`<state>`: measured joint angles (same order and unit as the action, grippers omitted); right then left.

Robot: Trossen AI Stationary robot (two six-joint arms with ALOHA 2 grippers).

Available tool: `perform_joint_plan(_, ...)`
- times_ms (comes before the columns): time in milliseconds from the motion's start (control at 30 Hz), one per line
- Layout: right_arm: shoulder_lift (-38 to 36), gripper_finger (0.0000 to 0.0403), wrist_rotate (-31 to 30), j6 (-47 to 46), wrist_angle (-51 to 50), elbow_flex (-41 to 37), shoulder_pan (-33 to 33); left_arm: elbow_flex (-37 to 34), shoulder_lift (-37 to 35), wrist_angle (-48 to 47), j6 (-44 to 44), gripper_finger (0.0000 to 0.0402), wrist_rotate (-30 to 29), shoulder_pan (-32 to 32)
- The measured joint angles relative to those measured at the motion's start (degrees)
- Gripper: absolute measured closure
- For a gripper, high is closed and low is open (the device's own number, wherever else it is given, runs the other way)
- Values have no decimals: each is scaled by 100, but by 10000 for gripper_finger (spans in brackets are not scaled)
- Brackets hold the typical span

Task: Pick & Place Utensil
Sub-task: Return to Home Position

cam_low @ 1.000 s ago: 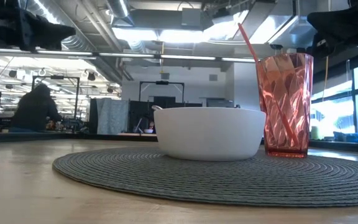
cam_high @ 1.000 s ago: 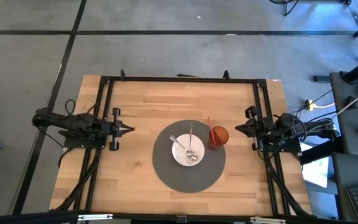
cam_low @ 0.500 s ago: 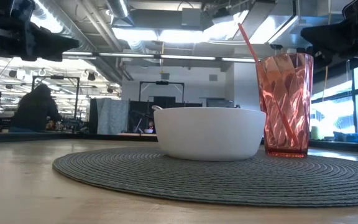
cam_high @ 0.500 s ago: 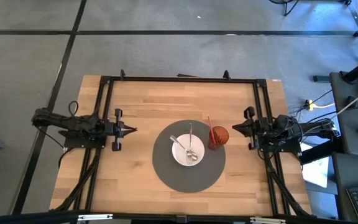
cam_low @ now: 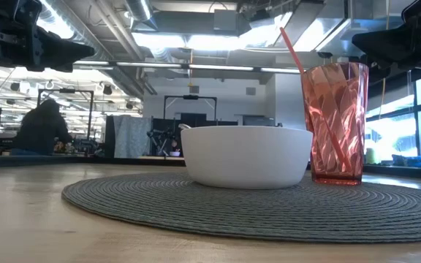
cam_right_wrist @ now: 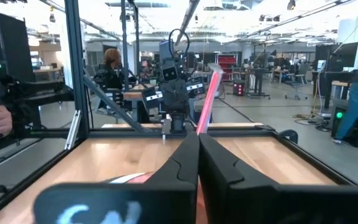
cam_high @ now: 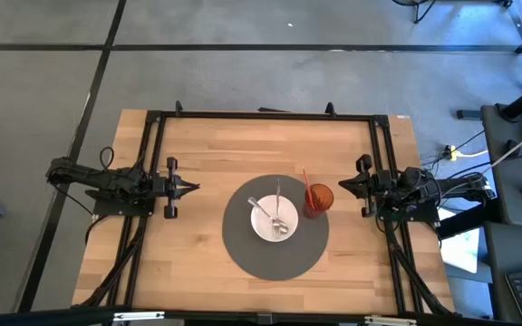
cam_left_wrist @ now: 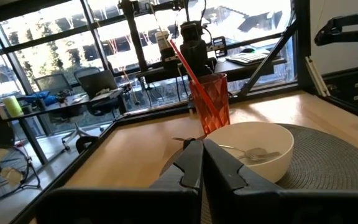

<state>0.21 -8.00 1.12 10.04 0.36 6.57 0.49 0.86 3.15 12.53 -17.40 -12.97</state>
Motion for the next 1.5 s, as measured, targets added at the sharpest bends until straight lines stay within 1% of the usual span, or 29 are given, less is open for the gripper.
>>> perform_joint_plan(1500, 2, 386, 7, 57, -135, 2, 0, 0, 4, -2, 17, 394, 54, 2)
